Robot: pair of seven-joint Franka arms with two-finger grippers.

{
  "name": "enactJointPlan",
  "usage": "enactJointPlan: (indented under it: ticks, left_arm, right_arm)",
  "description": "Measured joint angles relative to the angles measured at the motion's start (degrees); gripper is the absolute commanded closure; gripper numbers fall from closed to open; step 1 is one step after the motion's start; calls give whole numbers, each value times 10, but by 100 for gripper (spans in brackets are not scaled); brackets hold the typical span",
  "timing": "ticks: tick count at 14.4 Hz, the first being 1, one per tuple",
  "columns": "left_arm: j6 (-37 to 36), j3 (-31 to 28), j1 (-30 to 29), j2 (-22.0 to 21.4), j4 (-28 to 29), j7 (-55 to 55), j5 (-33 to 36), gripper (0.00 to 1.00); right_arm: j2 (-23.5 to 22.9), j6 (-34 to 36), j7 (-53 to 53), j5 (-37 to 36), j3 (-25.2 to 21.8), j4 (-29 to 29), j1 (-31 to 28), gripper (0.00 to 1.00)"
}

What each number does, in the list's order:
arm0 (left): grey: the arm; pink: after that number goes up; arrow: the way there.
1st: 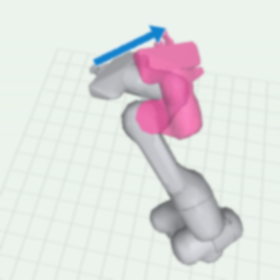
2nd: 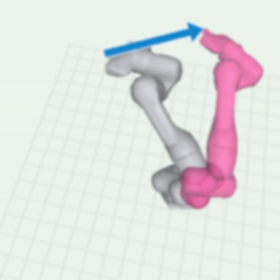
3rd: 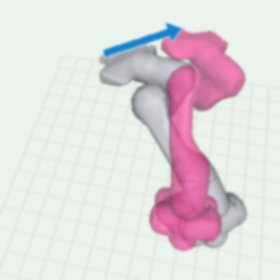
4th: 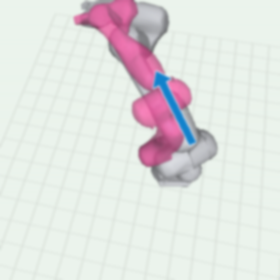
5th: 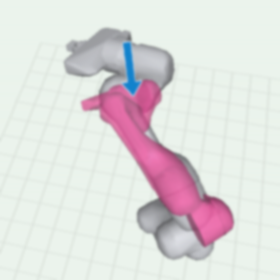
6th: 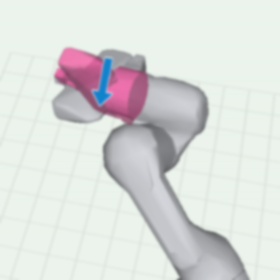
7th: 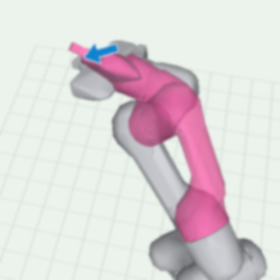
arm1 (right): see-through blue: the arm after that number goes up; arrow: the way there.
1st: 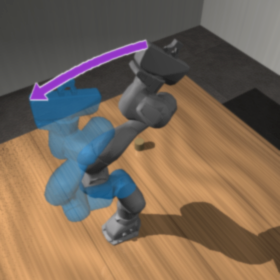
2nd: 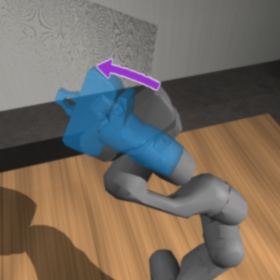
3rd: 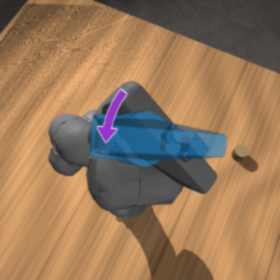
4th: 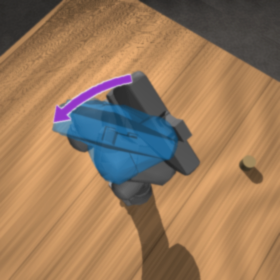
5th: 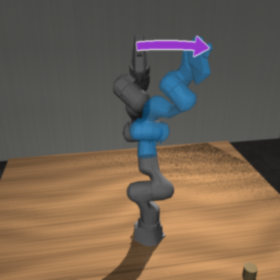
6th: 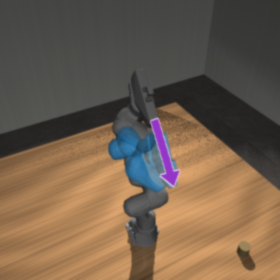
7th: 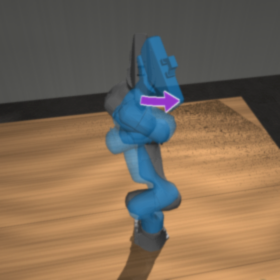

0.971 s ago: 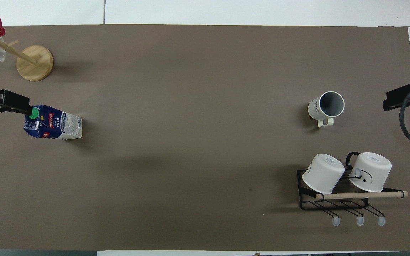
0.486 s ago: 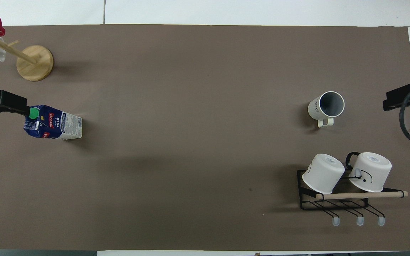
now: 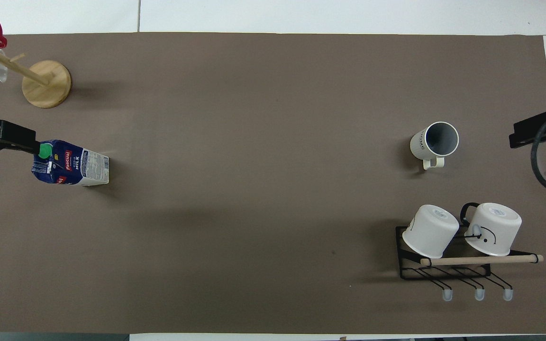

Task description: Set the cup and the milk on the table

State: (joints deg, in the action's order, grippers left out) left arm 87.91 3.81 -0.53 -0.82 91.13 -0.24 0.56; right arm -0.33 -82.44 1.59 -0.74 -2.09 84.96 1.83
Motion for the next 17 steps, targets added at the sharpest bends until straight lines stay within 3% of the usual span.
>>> enactJointPlan:
  ticks: [5,9,13,17]
  left_arm:
    - [0,0,0,0,0,0,0,0]
    - [0,0,0,0,0,0,0,0]
    - [0,0,0,0,0,0,0,0]
    - [0,0,0,0,0,0,0,0]
  right_arm:
    - [17,-76,-11,0,-2,74,-3,0]
    - [26,-181,-75,1,-4,153,-28,0]
    - [-32,-278,-118,8,-3,186,-29,0]
    - [-78,-426,-184,30,-4,257,-30,0]
